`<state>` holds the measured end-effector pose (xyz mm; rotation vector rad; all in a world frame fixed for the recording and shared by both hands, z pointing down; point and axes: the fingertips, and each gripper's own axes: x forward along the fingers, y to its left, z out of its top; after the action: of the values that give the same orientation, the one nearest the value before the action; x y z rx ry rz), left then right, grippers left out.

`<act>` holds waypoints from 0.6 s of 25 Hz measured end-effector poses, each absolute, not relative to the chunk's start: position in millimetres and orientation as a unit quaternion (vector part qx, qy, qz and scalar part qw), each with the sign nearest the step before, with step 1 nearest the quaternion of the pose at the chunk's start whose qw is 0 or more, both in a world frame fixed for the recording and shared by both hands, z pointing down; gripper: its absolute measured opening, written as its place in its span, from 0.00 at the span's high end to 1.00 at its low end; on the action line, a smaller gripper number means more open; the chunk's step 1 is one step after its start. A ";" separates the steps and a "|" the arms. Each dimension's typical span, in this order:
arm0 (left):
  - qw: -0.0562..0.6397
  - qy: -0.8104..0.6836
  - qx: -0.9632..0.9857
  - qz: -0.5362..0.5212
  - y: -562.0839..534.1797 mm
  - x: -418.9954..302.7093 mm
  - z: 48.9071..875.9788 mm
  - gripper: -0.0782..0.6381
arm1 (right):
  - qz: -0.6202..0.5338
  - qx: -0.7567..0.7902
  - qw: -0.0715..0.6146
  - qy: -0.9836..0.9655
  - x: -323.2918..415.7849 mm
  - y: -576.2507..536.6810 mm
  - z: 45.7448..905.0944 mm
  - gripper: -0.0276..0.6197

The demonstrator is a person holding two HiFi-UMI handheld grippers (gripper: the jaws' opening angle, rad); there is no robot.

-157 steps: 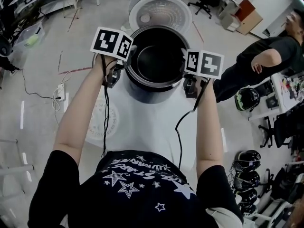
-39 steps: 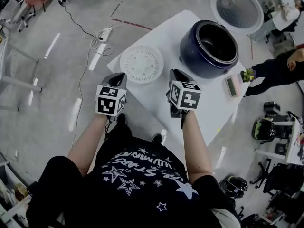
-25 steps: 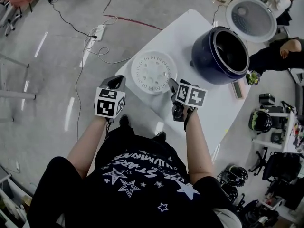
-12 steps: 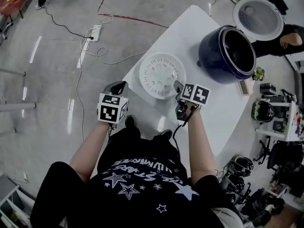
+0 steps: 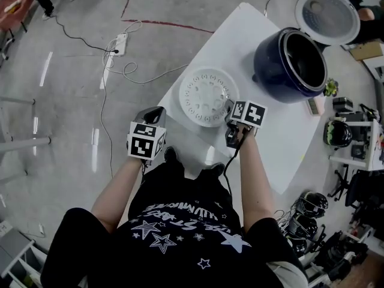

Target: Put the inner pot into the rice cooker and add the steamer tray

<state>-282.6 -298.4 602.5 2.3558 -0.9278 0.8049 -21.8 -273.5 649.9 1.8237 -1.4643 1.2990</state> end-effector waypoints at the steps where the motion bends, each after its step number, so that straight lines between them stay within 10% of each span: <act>1: 0.240 -0.338 0.861 0.294 -297.9 -282.1 601.6 0.89 | 0.471 0.664 0.233 -0.532 -21.8 -273.6 649.4 0.76; 15: 0.216 -0.324 0.880 0.273 -296.4 -271.7 574.6 0.89 | 0.416 0.696 0.212 -0.545 -14.1 -263.6 588.7 0.89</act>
<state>-271.7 -296.4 574.6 2.4380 -0.8979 0.7580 -14.1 -263.6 588.7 1.9336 -1.5137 1.1549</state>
